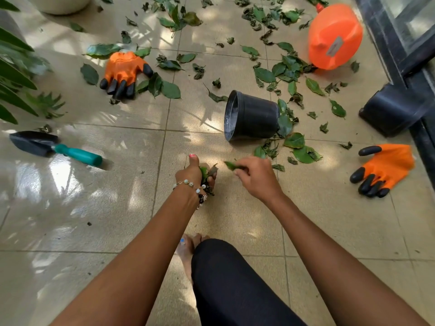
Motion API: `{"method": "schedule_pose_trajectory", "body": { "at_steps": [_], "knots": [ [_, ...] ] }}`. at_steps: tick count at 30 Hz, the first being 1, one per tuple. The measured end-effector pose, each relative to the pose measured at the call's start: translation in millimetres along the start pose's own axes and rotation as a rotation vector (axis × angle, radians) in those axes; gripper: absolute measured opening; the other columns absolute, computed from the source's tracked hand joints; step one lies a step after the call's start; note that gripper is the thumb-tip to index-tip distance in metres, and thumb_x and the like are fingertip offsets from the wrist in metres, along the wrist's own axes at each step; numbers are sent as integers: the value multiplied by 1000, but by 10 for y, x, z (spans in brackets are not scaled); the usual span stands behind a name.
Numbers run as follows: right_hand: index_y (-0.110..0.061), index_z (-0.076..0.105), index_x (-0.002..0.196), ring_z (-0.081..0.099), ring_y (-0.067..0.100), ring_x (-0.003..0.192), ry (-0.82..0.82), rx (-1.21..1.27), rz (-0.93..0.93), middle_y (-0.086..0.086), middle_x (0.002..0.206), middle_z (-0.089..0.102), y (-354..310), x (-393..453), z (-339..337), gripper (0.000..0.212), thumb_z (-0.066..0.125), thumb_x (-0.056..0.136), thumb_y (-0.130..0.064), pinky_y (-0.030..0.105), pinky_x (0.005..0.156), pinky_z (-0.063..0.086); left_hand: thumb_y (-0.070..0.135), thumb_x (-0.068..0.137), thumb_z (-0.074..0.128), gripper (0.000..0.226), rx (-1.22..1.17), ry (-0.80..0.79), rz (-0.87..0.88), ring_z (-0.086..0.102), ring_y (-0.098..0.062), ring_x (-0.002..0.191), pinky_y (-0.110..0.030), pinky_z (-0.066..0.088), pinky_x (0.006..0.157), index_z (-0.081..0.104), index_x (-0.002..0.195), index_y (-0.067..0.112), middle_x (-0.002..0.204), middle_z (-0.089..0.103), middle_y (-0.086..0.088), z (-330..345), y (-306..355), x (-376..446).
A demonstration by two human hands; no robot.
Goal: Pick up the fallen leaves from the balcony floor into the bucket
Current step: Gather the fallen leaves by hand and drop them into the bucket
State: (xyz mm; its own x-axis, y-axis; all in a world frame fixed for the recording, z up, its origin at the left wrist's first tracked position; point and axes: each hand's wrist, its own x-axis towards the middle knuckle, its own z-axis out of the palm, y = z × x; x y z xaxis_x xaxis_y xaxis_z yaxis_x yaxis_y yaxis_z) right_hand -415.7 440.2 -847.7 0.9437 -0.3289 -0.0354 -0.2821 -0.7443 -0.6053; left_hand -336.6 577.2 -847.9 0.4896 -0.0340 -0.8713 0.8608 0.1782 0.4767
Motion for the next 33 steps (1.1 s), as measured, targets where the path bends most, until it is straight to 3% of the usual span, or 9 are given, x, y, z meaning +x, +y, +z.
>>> {"method": "schedule_pose_trajectory", "body": {
  "at_steps": [6, 11, 13, 17, 20, 22, 26, 28, 33],
  "knots": [
    [-16, 69, 103, 64, 14, 76, 59, 682, 312, -1, 85, 67, -298, -40, -66, 25, 74, 80, -5, 25, 64, 54, 43, 98, 50, 47, 55, 29, 84, 62, -19, 45, -26, 53, 41, 59, 82, 0, 72, 63, -16, 128, -66, -112],
    [-6, 74, 103, 66, 14, 86, 155, 226, 43, 6, 97, 72, -472, -236, 161, 28, 65, 81, 8, 23, 82, 54, 59, 94, 46, 61, -19, -153, -56, 67, -26, 73, -37, 57, 73, 67, 76, 5, 77, 69, -12, 275, -126, -190],
    [0, 74, 98, 66, 21, 87, 154, 181, -79, 12, 95, 72, -471, -270, 152, 28, 57, 80, 13, 17, 81, 49, 58, 95, 46, 62, -48, -155, -78, 67, -26, 72, -34, 54, 67, 65, 76, 2, 76, 68, -14, 292, -142, -215],
    [-5, 72, 107, 64, 20, 94, -208, 228, -26, 10, 103, 71, -413, -227, -65, 31, 49, 90, 6, 29, 85, 51, 36, 95, 59, 39, 76, 13, 62, 60, -20, 53, -24, 50, 46, 57, 71, 6, 67, 61, -7, 297, -139, -203],
    [-10, 68, 116, 65, 10, 94, -42, 354, 191, 5, 109, 71, -275, -132, -258, 28, 55, 93, -1, 27, 87, 55, 30, 94, 64, 32, 121, 49, 98, 53, -17, 35, -21, 45, 34, 56, 83, 1, 60, 56, -9, 308, -144, -186],
    [-14, 64, 123, 61, 13, 106, 44, 135, 212, 5, 118, 67, -107, -82, -342, 33, 62, 91, -6, 30, 96, 51, 33, 92, 66, 34, 100, 37, 76, 50, -17, 34, -24, 48, 38, 55, 89, 0, 64, 56, -10, 292, -147, -143],
    [-33, 31, 149, 21, 25, 141, -365, -328, 106, 0, 159, 22, 193, -212, -213, 72, 61, 89, -6, 40, 115, 26, 39, 91, 65, 38, 145, 35, 87, 41, -13, 28, -19, 39, 37, 51, 82, 4, 57, 50, -8, 263, -179, -81],
    [-35, 36, 147, 26, 24, 136, -364, -378, 48, 1, 158, 20, 302, -300, -128, 66, 54, 91, -3, 35, 111, 33, 40, 91, 64, 40, 150, 25, 104, 39, -12, 27, -16, 36, 35, 51, 79, 5, 56, 48, -8, 261, -188, -71],
    [-16, 73, 110, 51, 19, 97, -108, -313, -76, 4, 114, 65, 404, -355, -97, 28, 59, 89, -2, 22, 79, 40, 47, 91, 61, 44, 228, -77, 74, 41, -11, 32, -16, 33, 34, 61, 75, 5, 61, 54, -4, 250, -201, -37]
  ]
}}
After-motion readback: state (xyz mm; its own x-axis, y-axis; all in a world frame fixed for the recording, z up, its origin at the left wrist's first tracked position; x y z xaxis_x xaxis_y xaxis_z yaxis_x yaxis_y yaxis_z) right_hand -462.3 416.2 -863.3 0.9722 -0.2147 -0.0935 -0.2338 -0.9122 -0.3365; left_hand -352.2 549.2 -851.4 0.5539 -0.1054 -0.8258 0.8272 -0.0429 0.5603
